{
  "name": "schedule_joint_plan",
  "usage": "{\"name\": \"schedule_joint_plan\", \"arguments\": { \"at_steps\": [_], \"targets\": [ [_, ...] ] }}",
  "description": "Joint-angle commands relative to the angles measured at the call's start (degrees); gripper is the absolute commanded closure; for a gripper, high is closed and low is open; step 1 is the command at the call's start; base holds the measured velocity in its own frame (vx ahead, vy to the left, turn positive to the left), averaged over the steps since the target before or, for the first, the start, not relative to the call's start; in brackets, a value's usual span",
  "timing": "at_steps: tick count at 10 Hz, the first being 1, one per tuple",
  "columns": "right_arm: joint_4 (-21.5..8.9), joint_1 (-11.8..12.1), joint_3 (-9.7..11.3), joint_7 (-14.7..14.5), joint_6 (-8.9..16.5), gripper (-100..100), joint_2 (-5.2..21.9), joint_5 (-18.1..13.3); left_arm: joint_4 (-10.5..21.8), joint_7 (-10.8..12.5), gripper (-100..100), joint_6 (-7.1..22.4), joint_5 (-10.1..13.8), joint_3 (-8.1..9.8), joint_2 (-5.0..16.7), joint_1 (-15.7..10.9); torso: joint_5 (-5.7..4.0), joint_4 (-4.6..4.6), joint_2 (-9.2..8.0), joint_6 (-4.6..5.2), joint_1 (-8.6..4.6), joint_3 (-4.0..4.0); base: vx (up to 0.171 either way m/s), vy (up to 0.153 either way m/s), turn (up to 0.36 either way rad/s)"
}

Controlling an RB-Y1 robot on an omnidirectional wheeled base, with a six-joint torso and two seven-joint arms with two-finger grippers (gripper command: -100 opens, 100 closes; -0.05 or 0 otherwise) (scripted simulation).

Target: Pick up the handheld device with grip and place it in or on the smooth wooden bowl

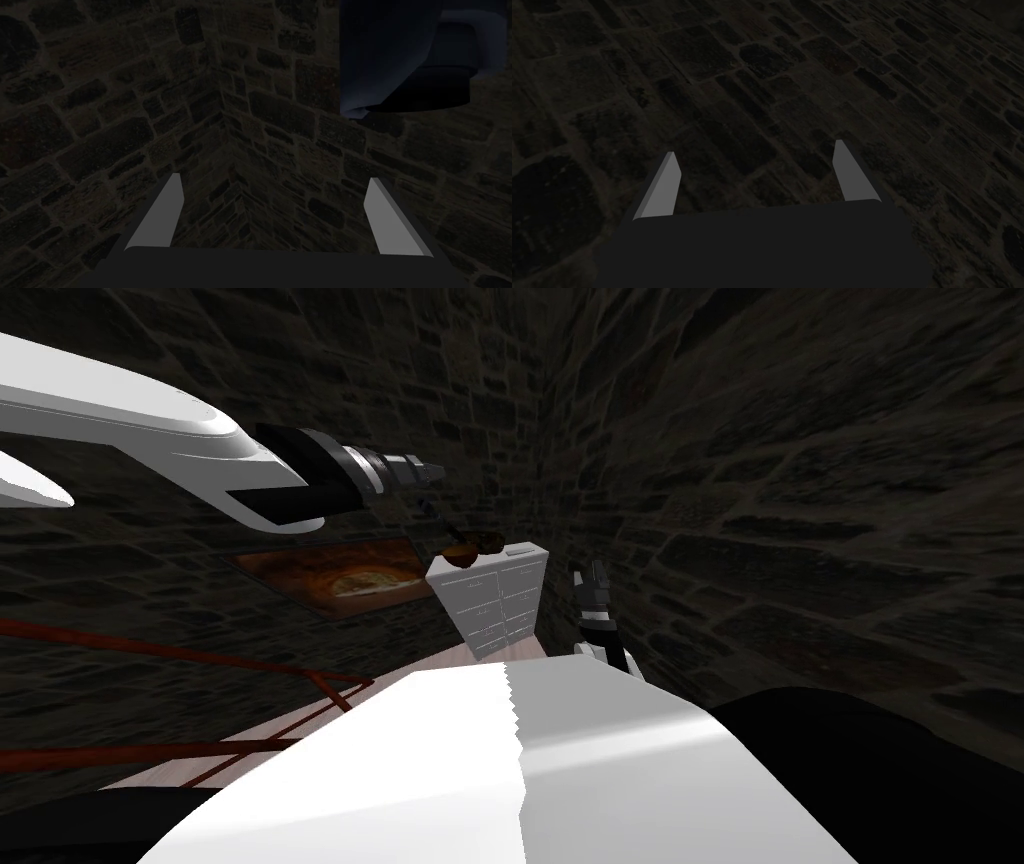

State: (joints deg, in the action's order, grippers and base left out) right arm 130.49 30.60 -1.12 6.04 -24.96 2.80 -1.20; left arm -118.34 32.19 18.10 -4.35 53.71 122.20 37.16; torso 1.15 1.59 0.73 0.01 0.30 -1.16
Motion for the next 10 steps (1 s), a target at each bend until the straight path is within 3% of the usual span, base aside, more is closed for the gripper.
{"name": "schedule_joint_plan", "arguments": {
  "at_steps": [1,2,3,4,5,10],
  "targets": [
    [0.0,0.0,0.0,0.0,0.0,0,0.0,0.0,-0.5,0.2,-100,2.1,1.2,0.5,2.5,-0.2,0.0,0.0,0.0,0.0,0.0,0.0,-0.014,0.056,0.041],
    [0.0,0.0,0.0,0.0,0.0,0,0.0,0.0,-1.1,1.1,-100,4.1,2.6,1.77,4.3,-0.1,0.0,0.01,0.02,0.02,0.0,-0.01,-0.03,0.088,0.083],
    [0.0,0.0,0.0,0.0,0.0,0,0.0,0.0,-1.1,1.1,-100,4.6,2.6,1.77,5.9,-0.1,0.02,0.0,-0.01,0.01,0.08,0.0,-0.021,0.077,0.032],
    [0.0,0.0,0.0,0.0,0.0,0,0.0,0.0,-0.6,1.5,-100,4.0,1.7,2.02,5.1,0.5,0.03,0.01,0.01,0.02,0.08,-0.01,-0.004,0.027,-0.006],
    [0.0,0.0,0.0,0.0,0.0,0,0.0,0.0,-0.6,1.6,0,4.2,1.7,2.07,5.3,0.6,0.01,0.02,0.05,0.01,-0.04,-0.03,-0.001,0.005,0.0],
    [0.0,0.0,0.0,0.0,0.0,0,0.0,0.0,-0.6,1.6,0,4.2,1.7,2.06,5.3,0.6,-0.03,0.03,0.09,0.02,-0.19,-0.05,0.0,0.0,0.0]
  ]
}}
